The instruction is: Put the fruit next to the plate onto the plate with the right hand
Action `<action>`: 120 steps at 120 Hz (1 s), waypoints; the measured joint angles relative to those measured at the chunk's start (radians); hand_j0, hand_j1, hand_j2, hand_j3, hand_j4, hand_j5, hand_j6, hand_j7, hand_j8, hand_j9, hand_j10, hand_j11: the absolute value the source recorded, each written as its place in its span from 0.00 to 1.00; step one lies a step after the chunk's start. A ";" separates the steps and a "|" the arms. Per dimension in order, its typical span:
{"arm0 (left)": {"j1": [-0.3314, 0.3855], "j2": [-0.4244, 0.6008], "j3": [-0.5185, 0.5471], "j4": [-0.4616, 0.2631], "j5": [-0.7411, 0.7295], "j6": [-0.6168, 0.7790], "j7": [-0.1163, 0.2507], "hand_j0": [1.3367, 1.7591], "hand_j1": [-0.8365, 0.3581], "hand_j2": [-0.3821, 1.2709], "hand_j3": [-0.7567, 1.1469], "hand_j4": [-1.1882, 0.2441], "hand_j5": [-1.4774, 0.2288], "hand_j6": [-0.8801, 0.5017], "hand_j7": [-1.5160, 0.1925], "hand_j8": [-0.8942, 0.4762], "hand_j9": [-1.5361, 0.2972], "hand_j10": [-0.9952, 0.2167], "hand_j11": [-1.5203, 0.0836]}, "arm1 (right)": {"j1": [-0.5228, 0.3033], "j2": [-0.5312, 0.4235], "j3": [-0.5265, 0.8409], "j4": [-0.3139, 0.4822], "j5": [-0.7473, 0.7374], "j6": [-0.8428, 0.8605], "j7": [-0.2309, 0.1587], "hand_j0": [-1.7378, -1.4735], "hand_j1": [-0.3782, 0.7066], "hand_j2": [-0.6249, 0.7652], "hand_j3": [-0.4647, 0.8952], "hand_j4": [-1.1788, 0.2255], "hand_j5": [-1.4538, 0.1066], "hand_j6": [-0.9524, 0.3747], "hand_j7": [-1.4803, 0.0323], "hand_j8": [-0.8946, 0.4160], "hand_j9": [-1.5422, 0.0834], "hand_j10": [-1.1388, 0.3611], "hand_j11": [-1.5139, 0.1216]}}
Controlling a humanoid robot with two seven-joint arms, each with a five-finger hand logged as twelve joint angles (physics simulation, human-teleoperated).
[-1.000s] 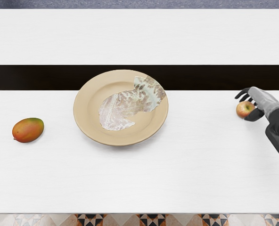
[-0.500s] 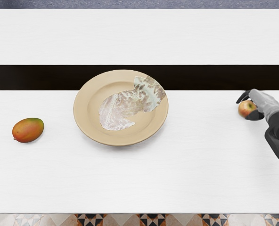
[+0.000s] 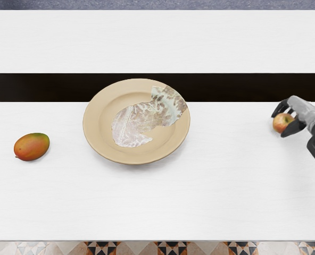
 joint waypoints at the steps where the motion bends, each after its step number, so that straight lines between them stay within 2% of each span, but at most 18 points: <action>1: 0.000 0.000 0.000 0.000 0.000 0.000 0.000 0.76 0.75 0.26 0.40 0.66 0.68 0.46 0.70 0.47 0.66 0.62 0.75 | 0.004 -0.003 0.000 0.003 0.007 0.004 0.000 0.33 0.56 0.62 0.34 0.35 0.36 0.38 0.39 0.36 0.39 0.34 0.36; 28: 0.000 0.000 0.000 0.000 0.000 0.000 0.000 0.76 0.75 0.26 0.40 0.66 0.68 0.46 0.70 0.47 0.66 0.62 0.75 | 0.109 -0.023 0.003 0.062 0.189 0.106 -0.001 0.31 0.55 0.71 0.34 0.35 0.34 0.34 0.38 0.33 0.37 0.29 0.34; 46: 0.000 0.000 0.000 0.000 0.000 0.000 0.000 0.76 0.75 0.26 0.40 0.66 0.68 0.46 0.70 0.47 0.66 0.62 0.75 | 0.163 0.017 0.056 0.089 0.298 0.178 -0.001 0.30 0.58 0.77 0.34 0.37 0.32 0.35 0.38 0.34 0.36 0.30 0.33; 78: 0.000 0.000 0.000 0.000 0.000 0.000 0.000 0.76 0.75 0.26 0.40 0.66 0.68 0.46 0.70 0.47 0.66 0.62 0.75 | 0.185 0.149 0.188 0.096 0.395 0.280 -0.003 0.30 0.62 0.83 0.34 0.37 0.32 0.35 0.38 0.35 0.36 0.32 0.34; 120: 0.000 0.000 0.000 0.000 0.000 0.000 0.000 0.76 0.75 0.26 0.40 0.66 0.68 0.46 0.70 0.47 0.66 0.62 0.75 | 0.259 0.345 0.200 0.091 0.401 0.295 -0.006 0.30 0.63 0.84 0.34 0.38 0.32 0.37 0.39 0.35 0.37 0.32 0.34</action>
